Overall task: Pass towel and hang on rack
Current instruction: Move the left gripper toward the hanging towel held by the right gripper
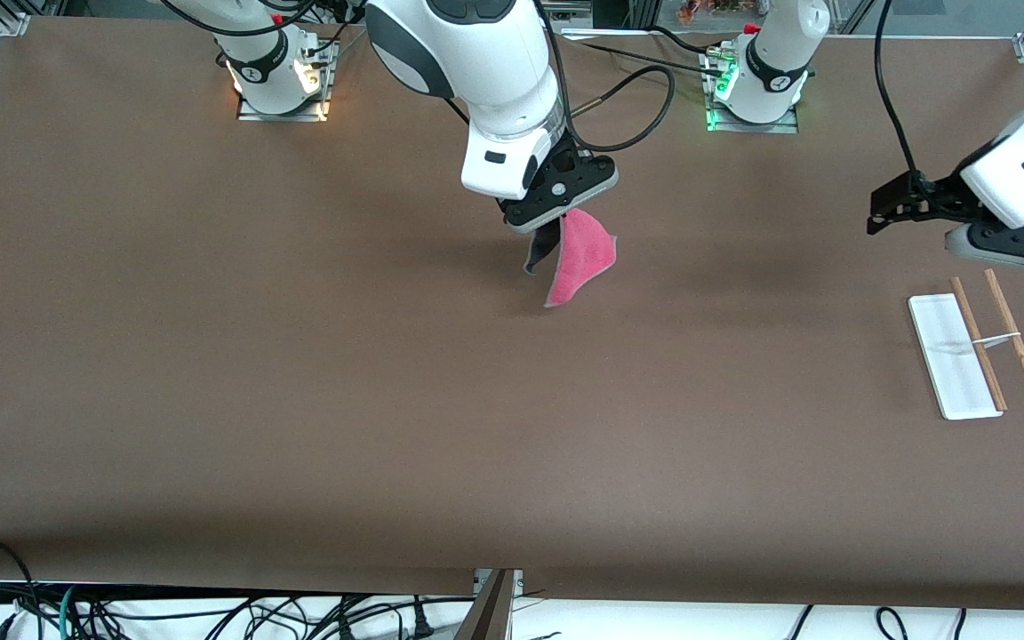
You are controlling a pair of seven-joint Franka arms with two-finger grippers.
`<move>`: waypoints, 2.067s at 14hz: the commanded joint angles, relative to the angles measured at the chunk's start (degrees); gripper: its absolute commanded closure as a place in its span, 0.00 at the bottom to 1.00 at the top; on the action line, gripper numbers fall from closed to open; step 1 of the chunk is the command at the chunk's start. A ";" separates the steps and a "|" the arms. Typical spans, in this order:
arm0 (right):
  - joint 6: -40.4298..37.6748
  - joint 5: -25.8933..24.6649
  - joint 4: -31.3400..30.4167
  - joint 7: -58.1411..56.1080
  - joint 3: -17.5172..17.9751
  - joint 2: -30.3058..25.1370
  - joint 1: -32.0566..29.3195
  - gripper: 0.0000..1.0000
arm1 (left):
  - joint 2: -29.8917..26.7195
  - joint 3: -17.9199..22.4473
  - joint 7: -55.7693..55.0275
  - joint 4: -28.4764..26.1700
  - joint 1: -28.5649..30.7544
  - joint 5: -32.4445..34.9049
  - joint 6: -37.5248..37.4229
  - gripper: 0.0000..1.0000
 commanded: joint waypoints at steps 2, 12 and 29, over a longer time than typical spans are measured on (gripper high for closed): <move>0.39 0.02 0.12 -6.54 0.76 -0.51 0.62 1.00 | -1.22 0.58 0.69 -3.42 -1.30 0.04 3.26 0.00; 2.05 -0.07 0.12 -9.20 0.84 -0.51 2.74 1.00 | -0.17 0.58 4.12 -26.97 -3.49 -5.03 30.50 0.00; 4.87 0.37 0.21 -8.59 2.43 -2.18 2.39 1.00 | 7.48 0.58 82.06 -41.31 -10.35 -46.71 50.04 0.00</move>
